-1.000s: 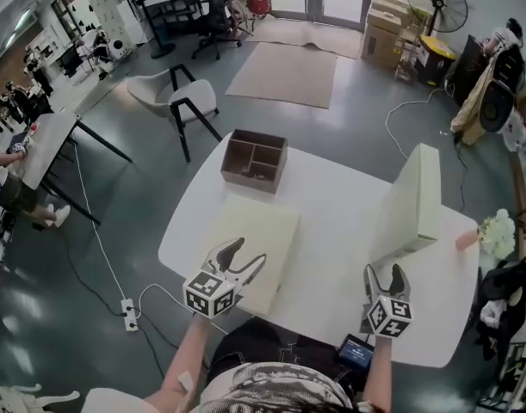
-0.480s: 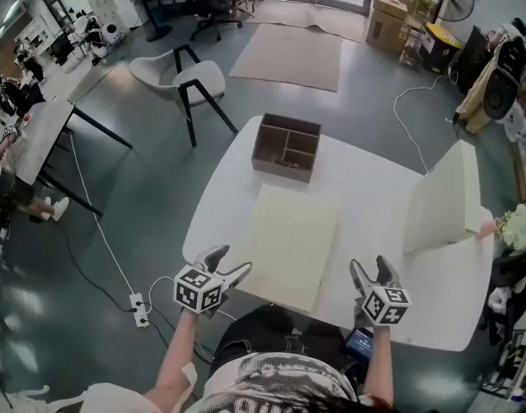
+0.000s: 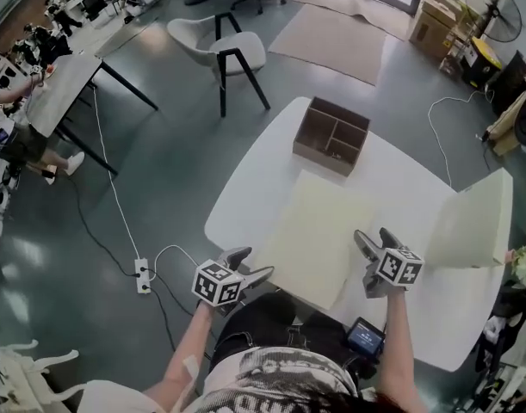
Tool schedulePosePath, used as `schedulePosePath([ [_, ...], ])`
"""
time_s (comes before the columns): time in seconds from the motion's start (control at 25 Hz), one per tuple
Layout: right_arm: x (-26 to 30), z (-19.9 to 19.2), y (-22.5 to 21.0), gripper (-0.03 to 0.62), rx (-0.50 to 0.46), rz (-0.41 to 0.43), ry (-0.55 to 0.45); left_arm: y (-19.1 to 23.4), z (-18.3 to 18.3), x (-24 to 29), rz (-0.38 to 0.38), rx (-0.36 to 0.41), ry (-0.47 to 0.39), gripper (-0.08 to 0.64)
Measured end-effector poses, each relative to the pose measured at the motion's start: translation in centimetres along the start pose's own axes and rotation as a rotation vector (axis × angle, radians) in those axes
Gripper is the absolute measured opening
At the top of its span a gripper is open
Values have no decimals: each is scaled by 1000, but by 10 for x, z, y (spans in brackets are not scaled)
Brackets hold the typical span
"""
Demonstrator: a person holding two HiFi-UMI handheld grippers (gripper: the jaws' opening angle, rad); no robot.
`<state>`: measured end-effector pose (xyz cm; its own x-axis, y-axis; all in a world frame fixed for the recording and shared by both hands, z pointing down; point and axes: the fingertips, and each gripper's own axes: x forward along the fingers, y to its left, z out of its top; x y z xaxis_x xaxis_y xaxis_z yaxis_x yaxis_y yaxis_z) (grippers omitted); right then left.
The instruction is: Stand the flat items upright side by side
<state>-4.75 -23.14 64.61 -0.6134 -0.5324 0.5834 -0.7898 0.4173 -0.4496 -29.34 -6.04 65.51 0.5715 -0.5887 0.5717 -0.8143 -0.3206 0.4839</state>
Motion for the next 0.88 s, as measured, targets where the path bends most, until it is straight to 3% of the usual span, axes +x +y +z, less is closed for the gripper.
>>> schedulePosePath([
  [0.28,46,27,-4,457,160,83,37,-1,-17,-5,-57,-150,-5,359],
  [0.44,61,21,-1,466,204,92,101,6,-8,-1,-68,-176,-37,359],
  [0.64,64,10,-1,477,239,99,148,4,17,19,-220,-212,-25,359],
  [0.72,64,10,0,477,237,91,160,2,16,32,-260,-196,27,360],
  [0.88,67,11,-3,463,282,55,153,-5,10,56,-291,-93,168,383],
])
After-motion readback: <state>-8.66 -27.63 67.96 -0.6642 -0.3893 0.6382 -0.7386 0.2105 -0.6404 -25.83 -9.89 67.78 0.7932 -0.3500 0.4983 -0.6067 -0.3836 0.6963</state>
